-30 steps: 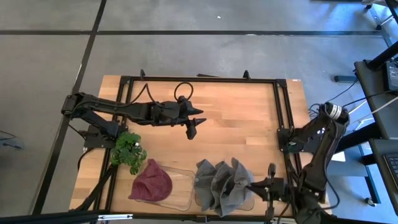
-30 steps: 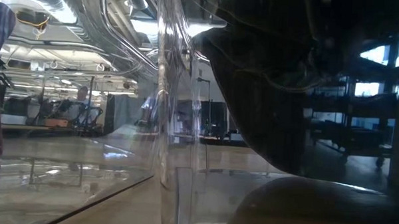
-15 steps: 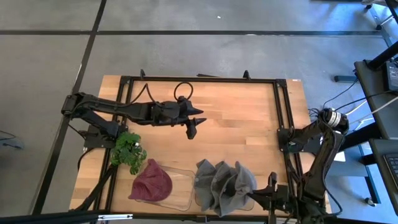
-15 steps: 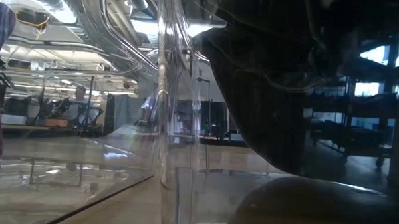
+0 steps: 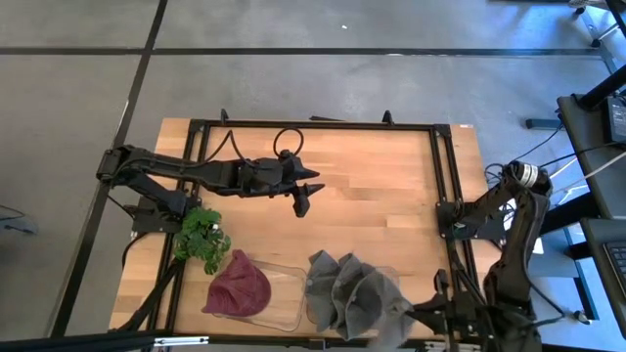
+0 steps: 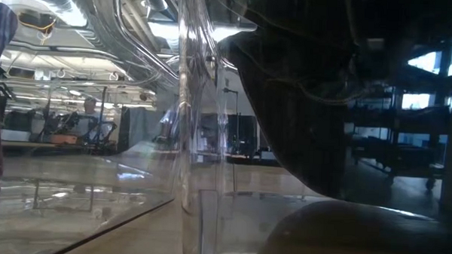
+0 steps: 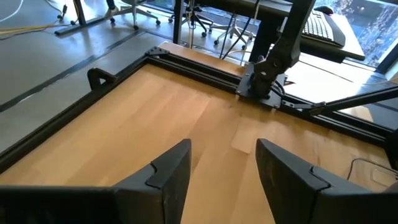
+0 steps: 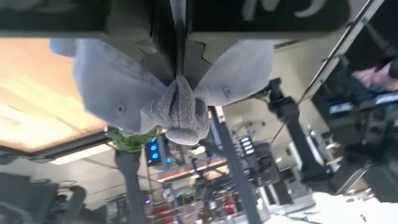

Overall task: Pick & Place hat
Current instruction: Put the gray cap into the right transparent bin

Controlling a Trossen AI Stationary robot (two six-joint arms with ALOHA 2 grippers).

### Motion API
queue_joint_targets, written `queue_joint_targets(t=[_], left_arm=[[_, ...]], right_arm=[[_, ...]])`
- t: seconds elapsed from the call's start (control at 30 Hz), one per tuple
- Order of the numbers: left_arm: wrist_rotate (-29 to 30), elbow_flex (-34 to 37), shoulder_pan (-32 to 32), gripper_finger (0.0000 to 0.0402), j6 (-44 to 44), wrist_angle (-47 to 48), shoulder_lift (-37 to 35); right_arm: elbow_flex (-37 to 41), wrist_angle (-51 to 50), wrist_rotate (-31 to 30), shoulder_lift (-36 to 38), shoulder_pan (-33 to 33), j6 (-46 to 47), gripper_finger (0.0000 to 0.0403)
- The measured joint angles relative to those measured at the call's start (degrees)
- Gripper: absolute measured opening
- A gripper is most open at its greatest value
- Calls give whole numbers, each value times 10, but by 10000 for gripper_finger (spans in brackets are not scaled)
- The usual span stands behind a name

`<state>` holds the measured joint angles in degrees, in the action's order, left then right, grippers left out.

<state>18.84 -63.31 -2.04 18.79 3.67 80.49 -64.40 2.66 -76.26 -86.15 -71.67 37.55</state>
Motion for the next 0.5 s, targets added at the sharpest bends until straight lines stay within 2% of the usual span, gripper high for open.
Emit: queue_joint_targets(t=[0.23,0.43,0.5], left_arm=[[0,0,0,175,0,0,0],[12,0,0,173,0,0,0],[13,0,0,174,0,0,0]], right_arm=[[0,-12,8,-12,1,-4,13],[0,-22,-30,-36,17,-1,13],[0,-38,-48,-43,18,26,13]])
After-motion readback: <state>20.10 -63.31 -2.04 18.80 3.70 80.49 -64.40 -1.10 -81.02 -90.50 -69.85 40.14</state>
